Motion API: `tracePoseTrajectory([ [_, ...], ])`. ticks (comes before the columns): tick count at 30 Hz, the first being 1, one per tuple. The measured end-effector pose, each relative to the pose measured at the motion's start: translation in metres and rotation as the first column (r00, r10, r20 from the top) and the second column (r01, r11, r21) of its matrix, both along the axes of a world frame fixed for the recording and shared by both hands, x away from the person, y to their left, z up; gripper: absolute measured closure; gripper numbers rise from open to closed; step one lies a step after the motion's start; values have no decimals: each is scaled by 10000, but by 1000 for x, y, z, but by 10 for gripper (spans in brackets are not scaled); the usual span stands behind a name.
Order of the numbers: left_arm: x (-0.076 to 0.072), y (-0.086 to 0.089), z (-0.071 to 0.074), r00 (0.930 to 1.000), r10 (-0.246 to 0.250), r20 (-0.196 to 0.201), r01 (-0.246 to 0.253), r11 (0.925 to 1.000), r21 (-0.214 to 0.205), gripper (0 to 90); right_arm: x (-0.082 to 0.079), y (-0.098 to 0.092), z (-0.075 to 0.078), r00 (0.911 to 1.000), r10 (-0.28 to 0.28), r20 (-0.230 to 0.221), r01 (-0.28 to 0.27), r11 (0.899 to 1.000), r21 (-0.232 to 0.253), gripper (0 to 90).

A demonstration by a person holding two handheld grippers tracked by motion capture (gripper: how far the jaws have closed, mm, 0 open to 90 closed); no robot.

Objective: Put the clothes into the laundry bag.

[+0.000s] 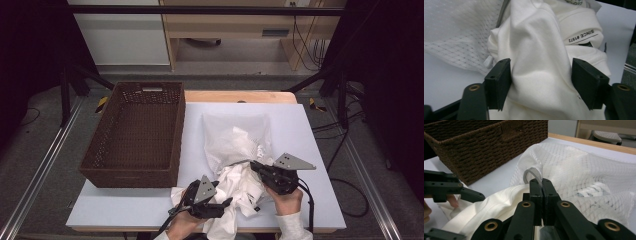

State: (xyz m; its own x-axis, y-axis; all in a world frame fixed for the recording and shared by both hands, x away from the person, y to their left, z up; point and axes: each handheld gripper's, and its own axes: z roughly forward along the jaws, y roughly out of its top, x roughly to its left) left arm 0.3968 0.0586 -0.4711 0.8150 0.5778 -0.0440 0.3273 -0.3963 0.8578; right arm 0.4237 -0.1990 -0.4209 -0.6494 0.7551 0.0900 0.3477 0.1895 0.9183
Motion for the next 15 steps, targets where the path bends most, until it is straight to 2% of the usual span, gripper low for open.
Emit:
tracePoseTrajectory([
  [1, 3, -2, -2, 9998, -54, -179, 52, 9999, -91, 399, 0, 2, 0, 10000, 0, -5, 0, 10000, -50, 888],
  [4, 9, -9, -9, 9995, -50, -311, 48, 10000, -41, 568, 0, 5, -2, 10000, 64, -36, -65, 9999, -128, 887],
  [7, 9, -14, -11, 10000, -12, 34, 11, 9999, 163, 682, 0, 7, -3, 9999, 90, -126, -92, 9998, -151, 887],
  [9, 9, -15, -9, 9999, 102, 121, -102, 9999, 42, 726, 0, 9, -3, 9998, 109, -138, -111, 9998, -142, 887],
  [12, 11, -18, -5, 9994, -44, 347, 48, 9999, -117, 749, 0, 12, -3, 9998, 134, -142, -137, 9997, -190, 888],
  [15, 19, -26, -3, 9998, 6, 195, 6, 9982, -599, 759, -1, 15, -1, 9998, 169, -109, -171, 9997, -175, 887],
])
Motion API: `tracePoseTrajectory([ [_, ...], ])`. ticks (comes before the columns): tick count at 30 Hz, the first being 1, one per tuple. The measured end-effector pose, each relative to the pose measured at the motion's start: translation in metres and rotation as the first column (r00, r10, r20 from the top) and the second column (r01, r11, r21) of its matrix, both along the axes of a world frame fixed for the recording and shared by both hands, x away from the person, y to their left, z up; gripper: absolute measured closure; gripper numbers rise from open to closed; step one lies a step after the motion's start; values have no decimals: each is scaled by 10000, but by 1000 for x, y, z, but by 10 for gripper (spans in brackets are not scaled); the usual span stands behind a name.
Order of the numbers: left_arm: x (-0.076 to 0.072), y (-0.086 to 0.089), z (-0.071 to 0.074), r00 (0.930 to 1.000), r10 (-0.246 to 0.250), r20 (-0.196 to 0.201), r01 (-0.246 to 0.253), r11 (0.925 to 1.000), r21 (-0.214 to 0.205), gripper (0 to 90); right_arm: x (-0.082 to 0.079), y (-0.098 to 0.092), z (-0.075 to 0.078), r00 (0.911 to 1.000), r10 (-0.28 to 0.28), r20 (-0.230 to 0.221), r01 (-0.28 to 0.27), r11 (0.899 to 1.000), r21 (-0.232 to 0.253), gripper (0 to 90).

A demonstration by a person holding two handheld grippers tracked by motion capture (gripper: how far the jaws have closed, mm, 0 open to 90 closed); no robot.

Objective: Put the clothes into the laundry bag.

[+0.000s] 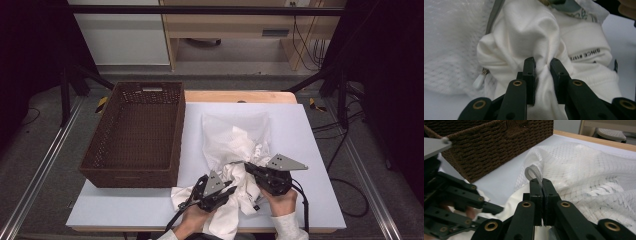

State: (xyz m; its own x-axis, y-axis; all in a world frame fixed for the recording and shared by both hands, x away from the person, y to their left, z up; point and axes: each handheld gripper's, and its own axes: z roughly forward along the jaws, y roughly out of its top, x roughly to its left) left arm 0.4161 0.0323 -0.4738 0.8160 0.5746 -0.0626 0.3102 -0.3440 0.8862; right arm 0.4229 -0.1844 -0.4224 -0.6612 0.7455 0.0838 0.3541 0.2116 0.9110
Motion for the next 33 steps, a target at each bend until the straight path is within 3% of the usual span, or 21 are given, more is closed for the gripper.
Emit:
tracePoseTrajectory([
  [2, 6, -9, 1, 9997, 219, 75, -216, 9992, -332, 762, -1, 0, 1, 10000, 17, 37, -17, 10000, 36, 888],
  [3, 8, -14, 2, 9992, 336, 234, -330, 9991, -251, 762, -1, 0, 2, 10000, 33, 69, -34, 10000, 44, 888],
  [7, 22, -23, 9, 9971, 717, 272, -707, 9969, -347, 765, -3, -2, 4, 9999, 67, 145, -69, 9999, 116, 888],
  [12, 39, -37, 14, 9979, 602, 256, -609, 9977, 282, 760, -4, -4, 7, 9997, 37, 252, -41, 9999, 145, 888],
  [14, 43, -38, 7, 9967, 477, 653, -503, 9980, 387, 752, -3, -6, 6, 9998, -13, 203, 9, 9998, 186, 888],
  [19, 49, -32, -6, 9989, 339, 329, -330, 9991, -266, 729, 2, -9, -2, 9999, -139, 9, 139, 9998, 165, 888],
  [22, 46, -32, -4, 9986, 360, 393, -356, 9993, -114, 692, 3, -9, -4, 9998, -196, 12, 196, 9997, 123, 887],
  [23, 44, -31, -1, 9990, 411, 187, -409, 9991, -130, 649, 3, -10, -4, 9997, -221, 69, 221, 9997, 94, 887],
  [25, 39, -28, 7, 9992, 325, -231, -330, 9993, -201, 465, 2, -12, -3, 9995, -294, 137, 292, 9995, 102, 887],
  [26, 33, -25, 12, 9989, 423, -203, -422, 9991, 47, 410, 2, -12, -3, 9994, -306, 142, 304, 9995, 122, 887],
  [28, 17, -17, 21, 9981, 529, 321, -554, 9949, 841, 308, 2, -13, -3, 9994, -321, 146, 319, 9994, 120, 887],
  [31, 2, 1, 26, 9960, 553, 709, -630, 9917, 1125, 274, 1, -14, -2, 9993, -325, 168, 324, 9994, 71, 887],
  [33, -2, 15, 25, 9945, 768, 706, -854, 9882, 1269, 261, 1, -13, -2, 9992, -354, 173, 354, 9994, 1, 887],
])
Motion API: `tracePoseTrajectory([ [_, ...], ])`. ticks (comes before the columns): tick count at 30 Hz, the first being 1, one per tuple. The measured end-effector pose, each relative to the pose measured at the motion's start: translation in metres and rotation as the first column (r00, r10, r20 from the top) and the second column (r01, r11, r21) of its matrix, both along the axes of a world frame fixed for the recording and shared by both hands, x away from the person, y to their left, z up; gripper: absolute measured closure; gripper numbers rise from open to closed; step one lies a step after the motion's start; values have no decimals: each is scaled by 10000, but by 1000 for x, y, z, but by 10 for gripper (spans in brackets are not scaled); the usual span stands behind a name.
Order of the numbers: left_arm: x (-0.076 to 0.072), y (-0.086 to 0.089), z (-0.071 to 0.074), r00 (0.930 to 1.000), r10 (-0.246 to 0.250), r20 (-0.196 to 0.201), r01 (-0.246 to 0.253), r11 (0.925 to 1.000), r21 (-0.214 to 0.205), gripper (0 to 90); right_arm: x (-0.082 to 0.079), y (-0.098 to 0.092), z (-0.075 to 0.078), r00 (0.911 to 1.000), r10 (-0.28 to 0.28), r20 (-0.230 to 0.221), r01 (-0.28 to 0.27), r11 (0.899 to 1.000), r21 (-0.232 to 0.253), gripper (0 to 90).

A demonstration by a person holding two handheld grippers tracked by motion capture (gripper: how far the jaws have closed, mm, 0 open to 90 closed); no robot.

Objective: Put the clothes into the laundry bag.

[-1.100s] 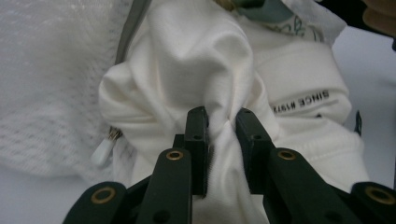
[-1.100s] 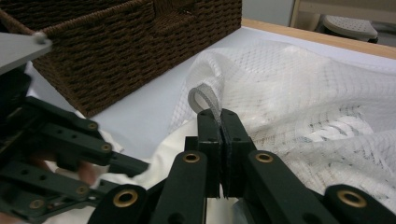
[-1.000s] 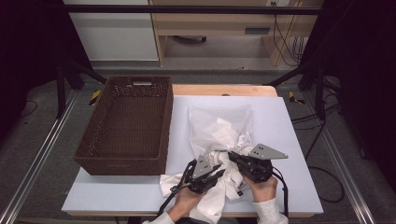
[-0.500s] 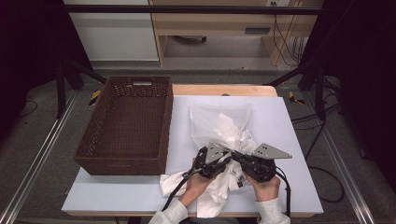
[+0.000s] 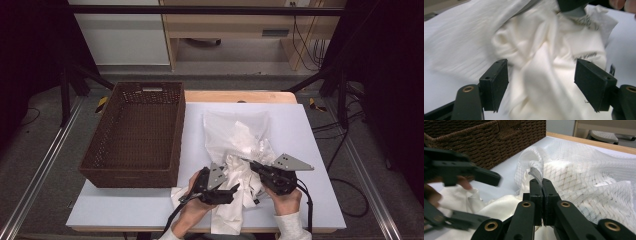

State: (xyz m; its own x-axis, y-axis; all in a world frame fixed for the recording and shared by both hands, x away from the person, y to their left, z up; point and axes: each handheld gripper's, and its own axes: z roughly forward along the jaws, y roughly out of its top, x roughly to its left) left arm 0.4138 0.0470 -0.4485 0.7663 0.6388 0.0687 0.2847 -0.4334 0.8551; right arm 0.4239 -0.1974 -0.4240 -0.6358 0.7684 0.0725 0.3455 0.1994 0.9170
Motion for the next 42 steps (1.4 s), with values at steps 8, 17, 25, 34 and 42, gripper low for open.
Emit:
tracePoseTrajectory([
  [8, 15, 4, -38, 9802, -91, -1978, 87, 10000, -32, 375, 0, 2, -2, 10000, -21, -54, 20, 9997, -241, 887],
  [17, 6, 4, -20, 9911, -605, -1189, 516, 9957, -768, 797, 0, 5, -1, 10000, 29, 18, -29, 9997, -236, 887],
  [25, 27, -24, 4, 9934, -819, -807, 684, 9852, -1574, 807, 0, 3, 3, 9998, 156, 89, -156, 9998, 99, 888],
  [34, 53, -67, -6, 9996, -272, 73, 279, 9919, -1242, 816, -2, 1, 5, 9996, 207, 171, -211, 9995, 229, 888],
  [42, 60, -66, -9, 9987, -506, -118, 482, 9875, -1501, 790, 1, -2, 2, 10000, 5, 57, -6, 9998, 186, 888],
])
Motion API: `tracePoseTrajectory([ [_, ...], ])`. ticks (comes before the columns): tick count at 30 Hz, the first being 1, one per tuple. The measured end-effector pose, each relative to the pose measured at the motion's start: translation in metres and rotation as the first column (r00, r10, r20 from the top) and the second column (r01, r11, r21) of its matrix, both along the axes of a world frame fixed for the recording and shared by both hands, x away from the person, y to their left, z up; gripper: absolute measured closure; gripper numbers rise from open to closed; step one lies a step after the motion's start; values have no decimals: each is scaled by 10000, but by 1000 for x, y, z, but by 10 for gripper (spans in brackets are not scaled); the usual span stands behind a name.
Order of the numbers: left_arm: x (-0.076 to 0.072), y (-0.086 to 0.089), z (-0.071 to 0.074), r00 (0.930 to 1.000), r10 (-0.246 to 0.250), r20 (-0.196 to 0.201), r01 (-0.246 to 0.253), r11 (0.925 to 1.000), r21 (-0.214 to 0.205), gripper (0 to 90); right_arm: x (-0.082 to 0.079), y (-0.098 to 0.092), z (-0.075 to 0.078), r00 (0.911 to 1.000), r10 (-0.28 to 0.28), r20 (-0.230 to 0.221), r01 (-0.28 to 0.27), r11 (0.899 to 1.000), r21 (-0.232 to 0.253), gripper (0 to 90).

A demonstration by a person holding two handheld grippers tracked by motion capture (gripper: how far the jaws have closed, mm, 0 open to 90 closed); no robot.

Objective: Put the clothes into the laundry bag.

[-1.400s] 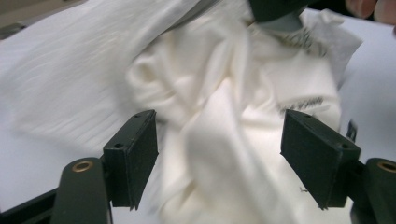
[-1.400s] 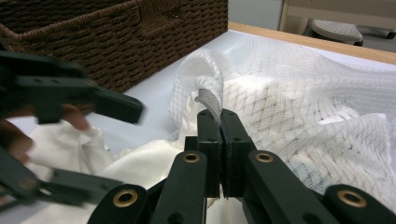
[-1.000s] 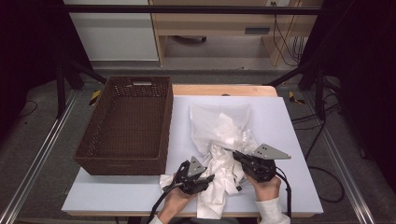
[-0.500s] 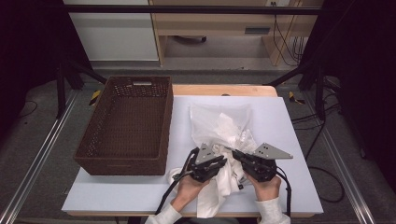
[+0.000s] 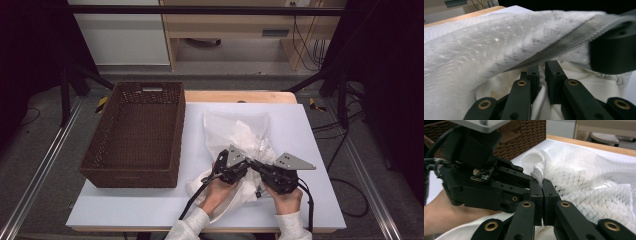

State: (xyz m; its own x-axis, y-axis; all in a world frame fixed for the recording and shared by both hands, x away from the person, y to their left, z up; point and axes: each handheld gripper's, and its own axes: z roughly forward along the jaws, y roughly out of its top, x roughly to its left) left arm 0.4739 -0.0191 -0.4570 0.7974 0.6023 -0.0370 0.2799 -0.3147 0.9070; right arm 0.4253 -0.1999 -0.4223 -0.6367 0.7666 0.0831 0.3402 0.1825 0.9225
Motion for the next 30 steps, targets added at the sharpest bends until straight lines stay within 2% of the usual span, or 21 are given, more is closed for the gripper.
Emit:
tracePoseTrajectory([
  [1, -2, 2, 2, 9999, -152, -62, 152, 9999, -20, 758, 0, 0, 0, 10000, -27, -5, 27, 10000, -26, 888],
  [2, -5, 6, 5, 9992, -357, -168, 356, 9993, -67, 676, 0, 0, 0, 10000, -49, 1, 49, 10000, -40, 888],
  [3, -8, 9, 9, 9980, -507, -367, 502, 9987, -127, 550, 0, -1, 0, 10000, -57, -22, 57, 10000, -11, 888],
  [4, -13, 12, 12, 9980, -512, -381, 515, 9987, 61, 456, 0, -1, 0, 10000, -64, -26, 64, 10000, -5, 888],
  [7, -28, 24, 24, 9986, -515, -89, 521, 9946, 901, 330, 0, -1, 0, 10000, -51, -9, 51, 10000, -52, 888],
  [9, -39, 36, 29, 9984, -539, -163, 554, 9917, 1157, 310, -1, -1, 0, 10000, -57, -15, 57, 10000, -37, 888],
  [12, -48, 52, 27, 9986, -378, -361, 421, 9907, 1290, 289, -1, -1, 0, 10000, -58, 4, 58, 10000, -19, 888],
  [15, -48, 61, 8, 9969, 19, -793, 93, 9900, 1408, 281, -1, -1, 0, 9999, -99, -15, 99, 9999, -57, 888],
  [17, -41, 61, -10, 9908, 171, -1346, 31, 9889, 1487, 275, -1, 0, 0, 9999, -137, 25, 138, 9998, -121, 888],
  [18, -38, 60, -15, 9885, 222, -1497, 1, 9890, 1477, 276, 0, 0, 0, 9999, -166, 44, 167, 9997, -155, 888],
  [19, -33, 57, -22, 9845, 166, -1746, 56, 9920, 1261, 285, 0, 0, 0, 9999, -165, 43, 165, 9998, -146, 888],
  [21, -29, 53, -26, 9798, 93, -1997, 97, 9955, 941, 428, 0, 1, 0, 9998, -187, 60, 188, 9997, -154, 888],
  [22, -28, 50, -26, 9799, 101, -1990, 78, 9960, 890, 497, 0, 1, 0, 9998, -175, 52, 176, 9997, -143, 888],
  [25, -30, 45, -19, 9878, -40, -1557, 179, 9959, 884, 711, 1, 0, 1, 9998, -157, 93, 158, 9998, -121, 888],
  [27, -31, 45, -11, 9925, -157, -1212, 223, 9983, 531, 762, 0, 0, 3, 9998, -159, 138, 160, 9998, -101, 888],
  [30, -33, 43, 1, 9966, -384, -731, 390, 9992, 72, 773, -1, -1, 7, 9994, -152, 307, 151, 9999, 6, 889],
])
